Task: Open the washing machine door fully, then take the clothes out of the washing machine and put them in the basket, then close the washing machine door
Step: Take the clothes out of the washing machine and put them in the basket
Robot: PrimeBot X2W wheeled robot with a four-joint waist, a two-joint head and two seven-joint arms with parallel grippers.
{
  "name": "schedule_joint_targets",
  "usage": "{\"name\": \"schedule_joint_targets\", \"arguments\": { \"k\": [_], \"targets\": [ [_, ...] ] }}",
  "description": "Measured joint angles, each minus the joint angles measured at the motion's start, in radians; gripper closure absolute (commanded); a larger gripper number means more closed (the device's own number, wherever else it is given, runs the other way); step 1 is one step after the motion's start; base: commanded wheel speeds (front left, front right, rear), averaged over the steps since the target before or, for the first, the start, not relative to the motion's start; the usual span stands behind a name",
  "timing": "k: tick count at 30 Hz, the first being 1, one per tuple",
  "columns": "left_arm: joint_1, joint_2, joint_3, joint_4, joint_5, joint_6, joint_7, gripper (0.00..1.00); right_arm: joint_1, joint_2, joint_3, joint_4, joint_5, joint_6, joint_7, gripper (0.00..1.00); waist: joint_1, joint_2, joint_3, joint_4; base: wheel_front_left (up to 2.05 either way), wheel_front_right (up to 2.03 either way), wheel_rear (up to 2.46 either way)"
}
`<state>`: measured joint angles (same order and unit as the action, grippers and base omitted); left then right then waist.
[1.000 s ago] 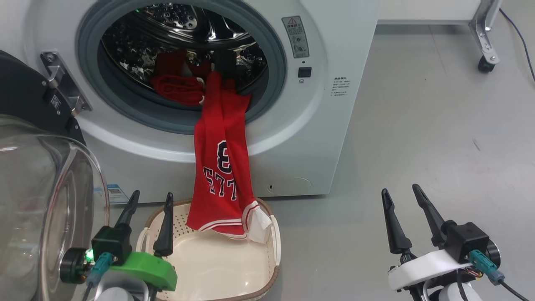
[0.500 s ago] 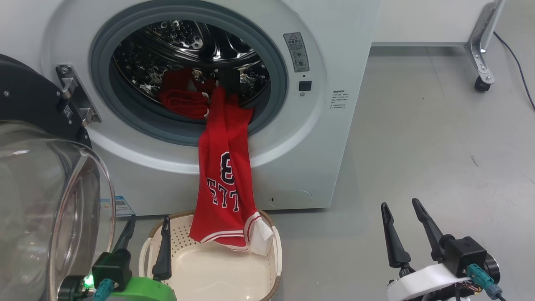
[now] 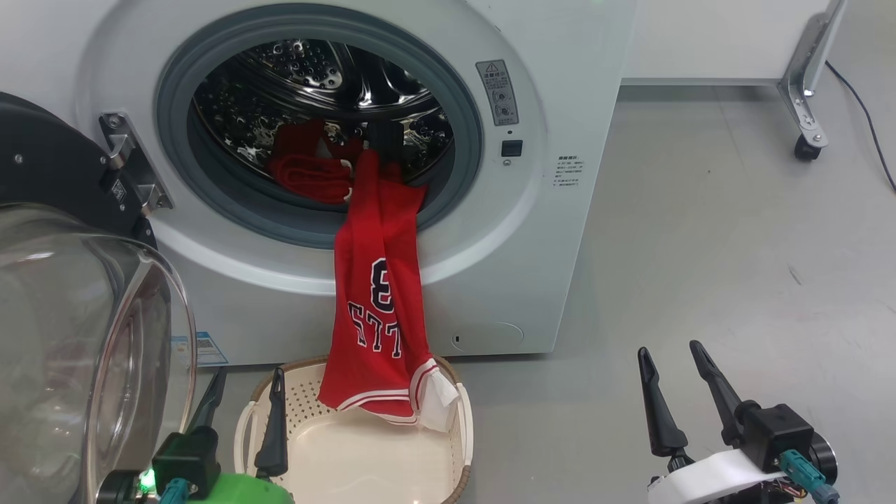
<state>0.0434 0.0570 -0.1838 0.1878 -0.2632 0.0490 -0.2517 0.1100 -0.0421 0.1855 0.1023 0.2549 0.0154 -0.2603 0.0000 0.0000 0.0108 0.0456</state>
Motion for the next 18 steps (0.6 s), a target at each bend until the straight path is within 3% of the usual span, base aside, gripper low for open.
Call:
{"name": "schedule_joint_targets", "arguments": {
  "k": [18],
  "targets": [
    [0.004,0.0,-0.004,-0.044,0.0,0.009,0.022,0.0,0.002,0.001,0.02,-0.022,0.0,0.0,0.0,0.0,0.0,0.0,0.032,-0.005,0.0,0.0,0.0]
  ]
}}
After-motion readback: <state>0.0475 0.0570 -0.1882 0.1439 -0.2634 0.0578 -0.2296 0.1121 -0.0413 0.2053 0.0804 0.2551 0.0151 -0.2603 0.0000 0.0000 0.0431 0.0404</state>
